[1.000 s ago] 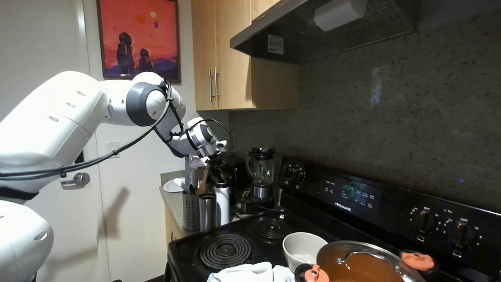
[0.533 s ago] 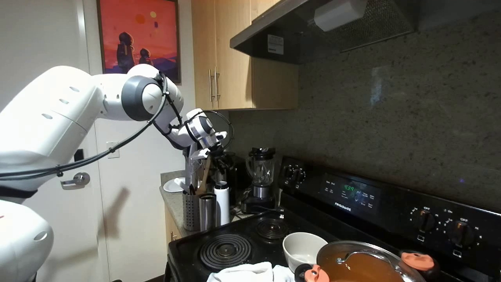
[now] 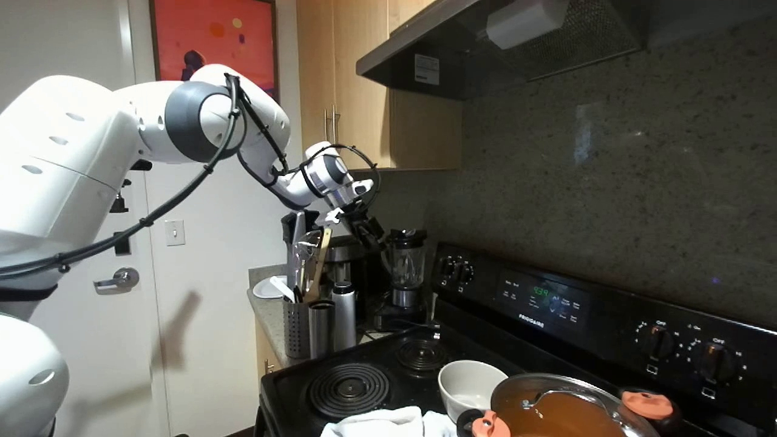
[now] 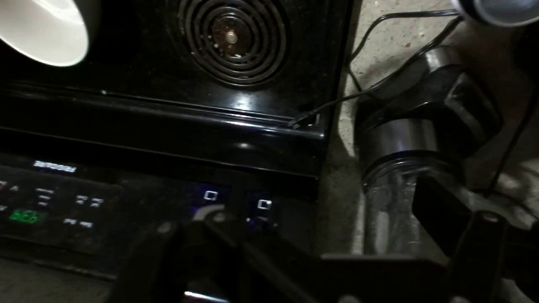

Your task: Move the white bottle closer to the silver bottle then move the large white bowl to the back left of the stove, then move the small white bowl to the front left of the stove

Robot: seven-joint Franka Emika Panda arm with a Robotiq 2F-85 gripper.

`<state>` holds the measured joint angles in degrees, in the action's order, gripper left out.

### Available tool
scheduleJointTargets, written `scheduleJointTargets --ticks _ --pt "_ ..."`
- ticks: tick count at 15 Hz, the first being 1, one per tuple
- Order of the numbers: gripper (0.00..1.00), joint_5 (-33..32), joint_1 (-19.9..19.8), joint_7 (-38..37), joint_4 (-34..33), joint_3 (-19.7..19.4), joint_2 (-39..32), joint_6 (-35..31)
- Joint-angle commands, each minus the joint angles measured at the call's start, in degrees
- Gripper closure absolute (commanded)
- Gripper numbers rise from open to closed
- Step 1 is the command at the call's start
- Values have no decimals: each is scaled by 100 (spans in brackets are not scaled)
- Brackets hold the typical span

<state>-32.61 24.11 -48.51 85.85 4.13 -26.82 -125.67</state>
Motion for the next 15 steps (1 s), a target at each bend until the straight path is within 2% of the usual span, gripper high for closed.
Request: scheduleJointTargets --ticks 1,7,15 --pt "0 177 -401 -50 1135 -232 965 -144" --pt "0 156 -1215 -194 2625 -479 2139 -147" --pt "0 253 -2019 -284 4466 -453 3513 -229"
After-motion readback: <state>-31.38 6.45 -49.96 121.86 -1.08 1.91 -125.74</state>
